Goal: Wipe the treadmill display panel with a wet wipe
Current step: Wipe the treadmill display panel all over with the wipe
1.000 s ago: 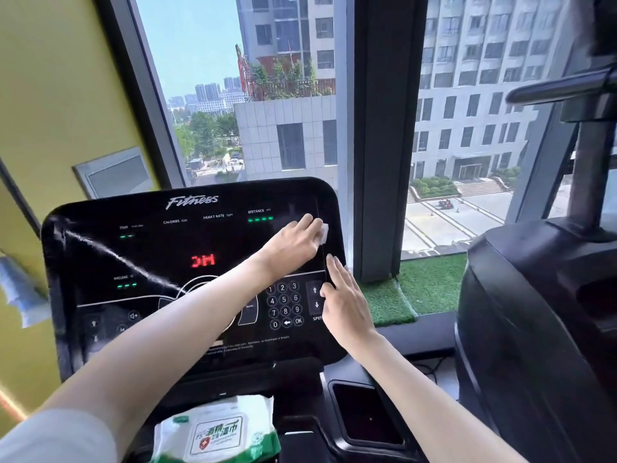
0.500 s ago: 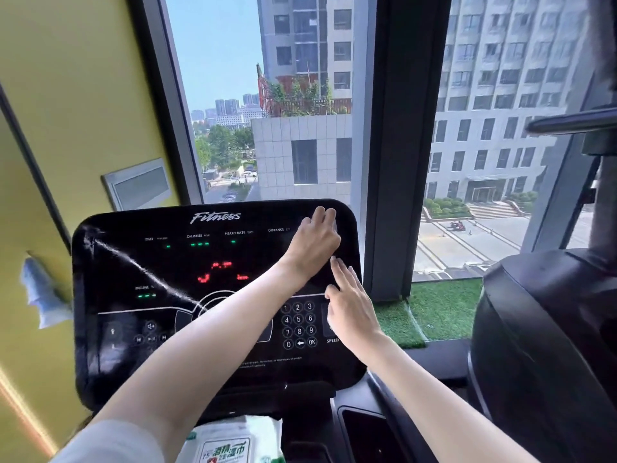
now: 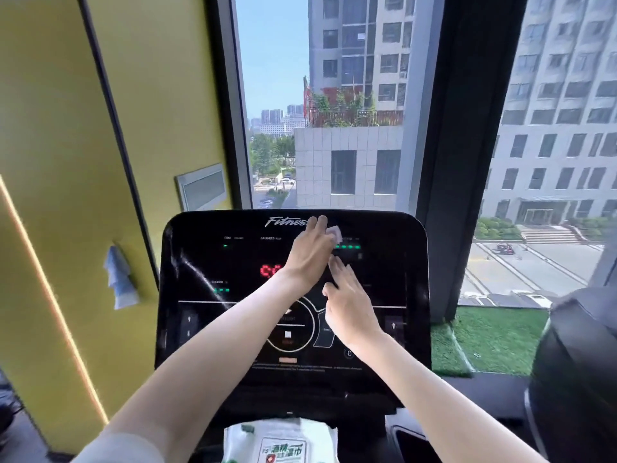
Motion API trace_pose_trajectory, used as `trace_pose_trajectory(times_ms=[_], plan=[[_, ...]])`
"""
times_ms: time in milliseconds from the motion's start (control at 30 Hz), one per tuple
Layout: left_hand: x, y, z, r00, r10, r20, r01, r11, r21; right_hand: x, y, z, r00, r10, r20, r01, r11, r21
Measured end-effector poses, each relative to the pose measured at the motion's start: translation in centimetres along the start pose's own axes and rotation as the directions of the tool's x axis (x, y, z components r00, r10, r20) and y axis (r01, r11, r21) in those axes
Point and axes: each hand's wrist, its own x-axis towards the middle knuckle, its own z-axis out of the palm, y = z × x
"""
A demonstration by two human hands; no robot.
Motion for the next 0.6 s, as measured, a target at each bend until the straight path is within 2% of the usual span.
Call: trace_pose_trajectory(times_ms=[167,367,600], plan=[[-1.9,-4.7,-1.1,0.998,-0.048,0.03,0.047,0.998,0.043,2.1,-4.0,1.9,0.999,-0.03,0.038,0.028,0.999,0.042],[-5.2,-10.7,-3.4,0.992,-0.125,0.019,0.126,0.992,-0.019,3.6,-9.5,3.9,0.999,-0.017,0.029,0.013,0.994,0.109],[-8.8,-18.2,-4.5,0.952,-0.297,-0.078,0.292,0.954,-0.069,4.9,-15.2,5.6,0.988,-0.132,0.078,0.115,0.975,0.189]])
